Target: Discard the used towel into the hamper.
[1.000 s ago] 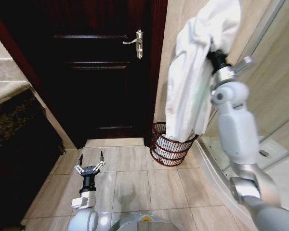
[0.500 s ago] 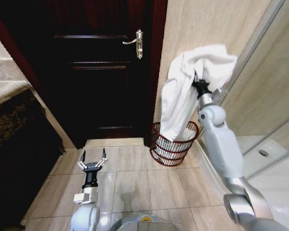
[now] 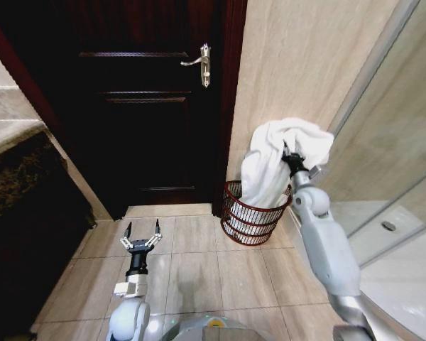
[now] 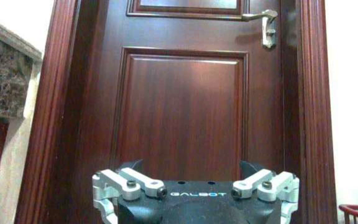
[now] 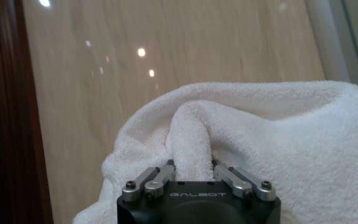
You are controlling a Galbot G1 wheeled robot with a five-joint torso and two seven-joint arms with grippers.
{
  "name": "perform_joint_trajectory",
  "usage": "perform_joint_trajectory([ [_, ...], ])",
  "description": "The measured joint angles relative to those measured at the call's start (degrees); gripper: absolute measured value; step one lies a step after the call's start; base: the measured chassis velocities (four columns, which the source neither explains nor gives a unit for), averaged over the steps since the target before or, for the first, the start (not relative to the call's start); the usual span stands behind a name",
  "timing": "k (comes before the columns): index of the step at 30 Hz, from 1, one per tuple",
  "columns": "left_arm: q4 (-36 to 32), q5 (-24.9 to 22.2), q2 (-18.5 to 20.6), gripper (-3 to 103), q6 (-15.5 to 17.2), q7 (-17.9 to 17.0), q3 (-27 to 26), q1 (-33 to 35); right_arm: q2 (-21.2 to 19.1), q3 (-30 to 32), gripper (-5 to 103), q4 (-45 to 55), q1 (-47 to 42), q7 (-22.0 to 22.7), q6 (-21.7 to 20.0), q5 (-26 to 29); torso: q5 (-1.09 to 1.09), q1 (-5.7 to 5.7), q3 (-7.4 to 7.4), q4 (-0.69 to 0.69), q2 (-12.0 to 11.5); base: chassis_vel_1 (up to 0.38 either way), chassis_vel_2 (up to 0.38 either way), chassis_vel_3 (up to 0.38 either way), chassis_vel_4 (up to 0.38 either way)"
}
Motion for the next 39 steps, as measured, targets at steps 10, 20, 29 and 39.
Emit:
perform_joint_trajectory([
  [10, -0.3, 0.0, -0.7, 100, -0.8, 0.1, -0.4, 1.5, 1.0, -5.8, 19, -9.5, -0.5, 0.7, -0.7, -0.6, -0.02, 0.00, 0.00, 0.02, 0.0, 0.000, 0.000, 0.000, 0.000],
  [20, -0.8, -0.2, -0.6, 100, -0.8, 0.0, -0.9, 1.4, 0.7, -6.2, 19, -7.4, -2.7, 6.3, -12.4, 5.7, 0.00, 0.00, 0.00, 0.01, 0.0, 0.000, 0.000, 0.000, 0.000],
  [29, -0.2, 0.1, -0.8, 100, -0.6, 0.2, -0.4, 0.3, 0.5, -5.2, 19, -5.3, -1.0, 19.6, -26.3, 22.7, -0.02, 0.00, 0.00, 0.02, 0.0, 0.000, 0.000, 0.000, 0.000],
  [39, 0.1, -0.7, -0.3, 100, -0.6, 0.2, -0.6, 0.2, 3.4, -4.7, 19, -15.0, 3.7, 19.5, -31.0, 22.4, 0.00, 0.00, 0.01, 0.00, 0.0, 0.000, 0.000, 0.000, 0.000],
])
